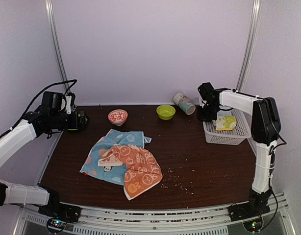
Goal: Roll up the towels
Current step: Move the bin to the corner of the board, then move the towel to the center of the board.
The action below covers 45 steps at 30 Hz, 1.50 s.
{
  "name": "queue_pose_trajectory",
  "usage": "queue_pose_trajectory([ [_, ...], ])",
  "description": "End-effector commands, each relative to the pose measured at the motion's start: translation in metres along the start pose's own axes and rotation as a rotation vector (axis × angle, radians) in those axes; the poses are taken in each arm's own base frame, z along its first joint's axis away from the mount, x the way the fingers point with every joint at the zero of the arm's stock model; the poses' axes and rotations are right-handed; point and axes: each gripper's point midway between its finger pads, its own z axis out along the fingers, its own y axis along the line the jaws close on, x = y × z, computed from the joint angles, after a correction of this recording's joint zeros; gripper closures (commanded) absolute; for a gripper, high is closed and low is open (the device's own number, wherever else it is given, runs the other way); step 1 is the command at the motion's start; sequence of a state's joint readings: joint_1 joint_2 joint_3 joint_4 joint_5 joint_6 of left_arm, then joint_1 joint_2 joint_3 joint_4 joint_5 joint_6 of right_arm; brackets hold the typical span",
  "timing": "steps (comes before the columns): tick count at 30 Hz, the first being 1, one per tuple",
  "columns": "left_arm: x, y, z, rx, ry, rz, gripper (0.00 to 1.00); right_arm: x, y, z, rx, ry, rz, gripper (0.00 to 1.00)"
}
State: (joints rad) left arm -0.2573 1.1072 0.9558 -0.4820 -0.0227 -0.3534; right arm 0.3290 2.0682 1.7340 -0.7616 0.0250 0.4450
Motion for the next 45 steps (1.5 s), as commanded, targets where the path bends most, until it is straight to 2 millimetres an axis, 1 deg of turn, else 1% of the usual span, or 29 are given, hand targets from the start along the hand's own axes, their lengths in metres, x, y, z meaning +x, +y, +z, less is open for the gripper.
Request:
queue_pose_trajectory([
  [1, -0.016, -0.004, -0.007, 0.007, -0.048, 0.012, 0.04, -0.003, 0.027, -0.010, -0.098, 0.015, 0.037, 0.63],
  [2, -0.016, -0.004, -0.008, 0.008, -0.050, 0.012, 0.04, -0.005, 0.026, -0.016, -0.097, 0.002, 0.038, 0.49],
  [3, -0.016, -0.004, -0.008, 0.007, -0.048, 0.012, 0.04, -0.007, 0.024, -0.023, -0.096, -0.013, 0.040, 0.39],
  [4, -0.016, -0.004, -0.008, 0.008, -0.049, 0.012, 0.04, -0.010, 0.023, -0.033, -0.099, -0.034, 0.041, 0.32],
  [5, -0.016, -0.004, -0.008, 0.008, -0.050, 0.011, 0.04, -0.014, 0.021, -0.048, -0.107, -0.061, 0.044, 0.20],
  [6, -0.017, -0.005, -0.009, 0.010, -0.052, 0.011, 0.04, -0.017, 0.021, -0.058, -0.115, -0.080, 0.042, 0.13],
  [8, -0.017, -0.005, -0.009, 0.011, -0.052, 0.010, 0.04, -0.022, 0.021, -0.085, -0.127, -0.125, 0.034, 0.10],
  [11, -0.016, -0.005, -0.009, 0.013, -0.052, 0.010, 0.03, -0.017, 0.031, -0.129, -0.143, -0.190, -0.020, 0.10],
  [13, -0.016, -0.005, -0.010, 0.014, -0.054, 0.011, 0.03, 0.000, 0.055, -0.155, -0.202, -0.236, -0.093, 0.12],
  [15, -0.016, -0.005, -0.010, 0.011, -0.055, 0.011, 0.03, 0.031, 0.084, -0.172, -0.271, -0.257, -0.175, 0.16],
  [17, -0.015, -0.005, -0.009, 0.010, -0.051, 0.014, 0.03, 0.074, 0.114, -0.174, -0.350, -0.242, -0.248, 0.22],
  [18, -0.014, -0.005, -0.009, 0.006, -0.050, 0.015, 0.03, 0.096, 0.129, -0.172, -0.389, -0.228, -0.276, 0.27],
  [20, -0.012, -0.006, -0.007, 0.004, -0.043, 0.022, 0.04, 0.145, 0.160, -0.165, -0.464, -0.181, -0.349, 0.41],
  [22, -0.009, -0.008, -0.006, -0.003, -0.039, 0.036, 0.04, 0.190, 0.187, -0.158, -0.501, -0.129, -0.445, 0.49],
  [23, -0.008, -0.008, -0.006, -0.014, -0.034, 0.045, 0.04, 0.207, 0.197, -0.154, -0.505, -0.111, -0.485, 0.51],
  [25, -0.006, -0.010, -0.006, -0.031, -0.029, 0.066, 0.04, 0.241, 0.218, -0.150, -0.531, -0.066, -0.558, 0.51],
  [27, -0.005, -0.011, -0.007, -0.044, -0.026, 0.081, 0.04, 0.268, 0.236, -0.149, -0.552, -0.032, -0.620, 0.46],
  [29, -0.003, -0.013, -0.007, -0.048, -0.024, 0.091, 0.04, 0.283, 0.241, -0.140, -0.517, -0.011, -0.673, 0.41],
  [31, -0.004, -0.014, -0.007, -0.049, -0.026, 0.094, 0.04, 0.295, 0.244, -0.131, -0.498, 0.015, -0.695, 0.37],
  [33, -0.004, -0.014, -0.007, -0.051, -0.027, 0.096, 0.04, 0.298, 0.235, -0.114, -0.415, 0.028, -0.698, 0.35],
  [35, -0.005, -0.013, -0.008, -0.052, -0.029, 0.097, 0.04, 0.296, 0.221, -0.096, -0.305, 0.020, -0.694, 0.35],
  [36, -0.005, -0.013, -0.009, -0.053, -0.030, 0.098, 0.04, 0.294, 0.214, -0.087, -0.249, 0.015, -0.698, 0.35],
  [38, -0.006, -0.013, -0.010, -0.052, -0.033, 0.099, 0.04, 0.295, 0.205, -0.074, -0.179, 0.020, -0.717, 0.36],
  [40, -0.006, -0.013, -0.010, -0.053, -0.034, 0.101, 0.04, 0.298, 0.201, -0.064, -0.148, 0.040, -0.728, 0.41],
  [41, -0.007, -0.014, -0.010, -0.052, -0.035, 0.102, 0.04, 0.297, 0.201, -0.061, -0.142, 0.044, -0.730, 0.46],
  [43, -0.007, -0.014, -0.010, -0.051, -0.036, 0.102, 0.04, 0.291, 0.206, -0.067, -0.163, 0.029, -0.731, 0.64],
  [44, -0.006, -0.014, -0.010, -0.052, -0.035, 0.103, 0.04, 0.287, 0.212, -0.075, -0.195, 0.016, -0.730, 0.74],
  [45, -0.007, -0.014, -0.011, -0.052, -0.038, 0.102, 0.04, 0.282, 0.221, -0.089, -0.249, -0.002, -0.727, 0.83],
])
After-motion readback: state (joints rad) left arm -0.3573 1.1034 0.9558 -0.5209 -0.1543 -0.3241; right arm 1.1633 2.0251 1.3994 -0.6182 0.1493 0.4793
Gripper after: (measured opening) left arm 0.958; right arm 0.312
